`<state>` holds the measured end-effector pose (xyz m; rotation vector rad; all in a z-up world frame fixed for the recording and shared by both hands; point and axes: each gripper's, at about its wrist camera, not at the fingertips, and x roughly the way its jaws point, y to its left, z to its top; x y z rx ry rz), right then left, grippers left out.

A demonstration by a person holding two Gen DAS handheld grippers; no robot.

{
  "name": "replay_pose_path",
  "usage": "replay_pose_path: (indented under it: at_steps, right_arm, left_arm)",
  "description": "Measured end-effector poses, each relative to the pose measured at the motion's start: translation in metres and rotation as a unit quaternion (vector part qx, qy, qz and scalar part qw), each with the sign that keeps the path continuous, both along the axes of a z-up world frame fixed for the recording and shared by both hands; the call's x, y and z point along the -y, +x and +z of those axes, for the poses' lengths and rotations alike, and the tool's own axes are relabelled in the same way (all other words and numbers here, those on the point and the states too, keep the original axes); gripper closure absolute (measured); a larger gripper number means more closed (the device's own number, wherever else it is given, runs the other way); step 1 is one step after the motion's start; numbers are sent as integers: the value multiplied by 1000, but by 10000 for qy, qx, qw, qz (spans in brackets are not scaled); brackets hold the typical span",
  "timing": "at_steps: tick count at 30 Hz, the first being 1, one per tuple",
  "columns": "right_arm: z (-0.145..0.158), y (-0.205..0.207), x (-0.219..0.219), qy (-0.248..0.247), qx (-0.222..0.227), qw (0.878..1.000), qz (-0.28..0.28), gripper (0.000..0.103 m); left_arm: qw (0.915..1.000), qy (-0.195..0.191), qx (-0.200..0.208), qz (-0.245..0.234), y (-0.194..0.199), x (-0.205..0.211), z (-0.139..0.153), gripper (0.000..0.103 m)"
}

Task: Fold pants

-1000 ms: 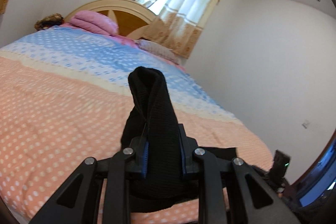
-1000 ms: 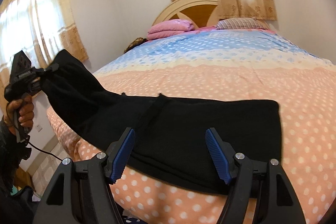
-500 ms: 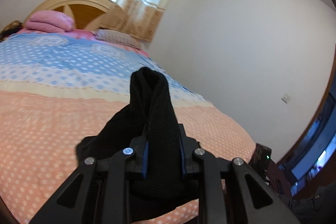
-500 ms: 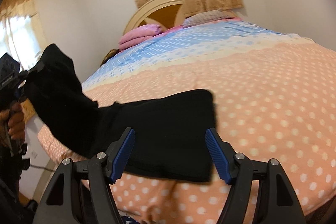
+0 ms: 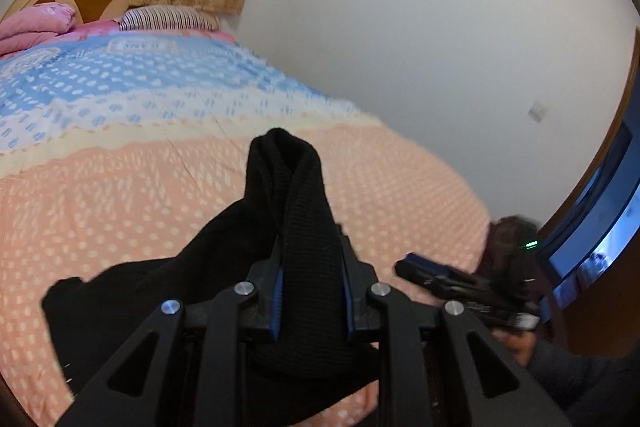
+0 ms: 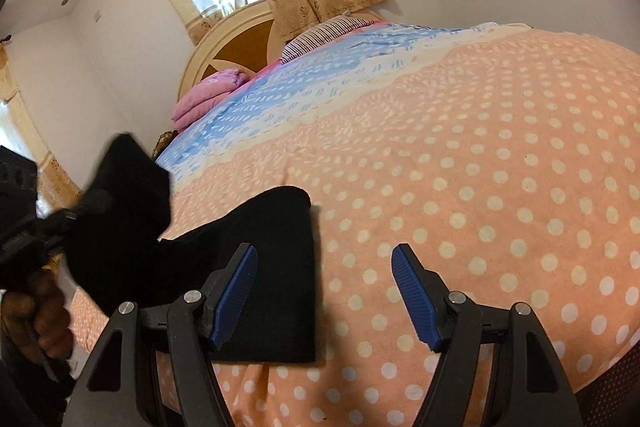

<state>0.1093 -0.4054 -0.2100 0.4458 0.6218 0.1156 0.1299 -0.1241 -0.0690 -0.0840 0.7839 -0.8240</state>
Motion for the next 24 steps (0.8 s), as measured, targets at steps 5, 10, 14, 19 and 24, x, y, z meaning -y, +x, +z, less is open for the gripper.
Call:
replay_pose_path:
  at_steps: [5,10,14,19,24]
  right_arm:
    - [-6,2,2,54,-63,10000,-46,32]
    - [-11,3,9,120,-41,9998,-135,32]
    - [-12,2,13,204,4,9997,-152,32]
    - [1,-4,9,336,189,9993,14,32]
    - [24,5,-25,235,216,9978,585,32]
  left_arm:
    - [9991,388,-138,-60,0,35,-32,80]
    - [9980,609,46,-164,-21,53,-41,71]
    - [9979,441,423,-236,-40,52,-23,52]
    - [9926,498,1079,235,-59,21,-7,30]
    - [9823,880,1219,1119,-48,-27,-20,27]
